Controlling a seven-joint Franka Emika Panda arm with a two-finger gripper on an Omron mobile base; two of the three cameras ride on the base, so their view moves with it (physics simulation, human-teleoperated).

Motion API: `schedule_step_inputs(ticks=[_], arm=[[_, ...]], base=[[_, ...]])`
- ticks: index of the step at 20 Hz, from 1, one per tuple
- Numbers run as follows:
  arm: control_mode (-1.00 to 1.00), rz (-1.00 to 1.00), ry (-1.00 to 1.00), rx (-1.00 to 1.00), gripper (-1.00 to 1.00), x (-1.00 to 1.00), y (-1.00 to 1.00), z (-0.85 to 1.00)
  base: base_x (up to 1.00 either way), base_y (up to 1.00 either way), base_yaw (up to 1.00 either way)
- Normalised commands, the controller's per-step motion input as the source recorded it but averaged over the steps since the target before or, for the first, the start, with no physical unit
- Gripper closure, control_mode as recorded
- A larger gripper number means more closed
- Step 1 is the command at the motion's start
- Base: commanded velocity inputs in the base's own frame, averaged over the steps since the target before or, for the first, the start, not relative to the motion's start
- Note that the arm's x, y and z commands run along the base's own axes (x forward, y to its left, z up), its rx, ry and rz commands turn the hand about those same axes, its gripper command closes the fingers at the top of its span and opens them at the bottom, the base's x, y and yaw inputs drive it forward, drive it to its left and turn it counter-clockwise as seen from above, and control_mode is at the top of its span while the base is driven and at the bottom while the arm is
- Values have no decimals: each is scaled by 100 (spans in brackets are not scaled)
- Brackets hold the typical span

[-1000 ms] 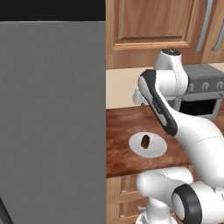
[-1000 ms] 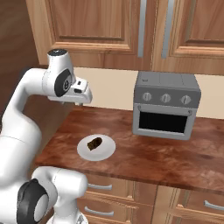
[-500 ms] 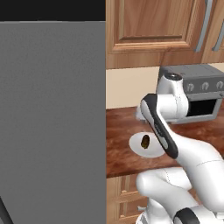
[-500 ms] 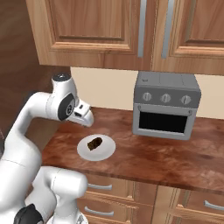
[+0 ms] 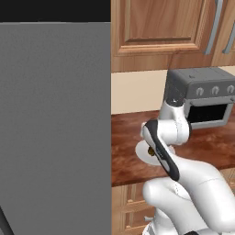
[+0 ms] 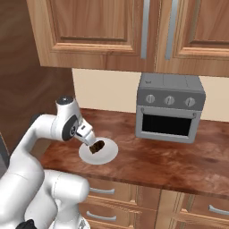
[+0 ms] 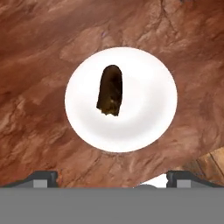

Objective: Place the sweet potato on the top rack of the oven.

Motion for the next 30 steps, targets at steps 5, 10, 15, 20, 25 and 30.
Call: schedule_step_inputs(ticks=[5, 10, 15, 20, 25, 30], arm=[[-100, -3, 3, 0, -100, 42, -15, -47], [-100, 0, 3, 0, -100, 39, -13, -43], [-100, 0, 0, 0, -100, 31, -9, -28], [-100, 0, 0, 0, -100, 23, 0, -32], [-100, 0, 0, 0, -100, 36, 0, -18], [-100, -2, 0, 0, -100, 7, 0, -36]], base=[[0, 0, 0], [0, 0, 0], [0, 0, 0], [0, 0, 0], [0, 0, 0], [0, 0, 0]])
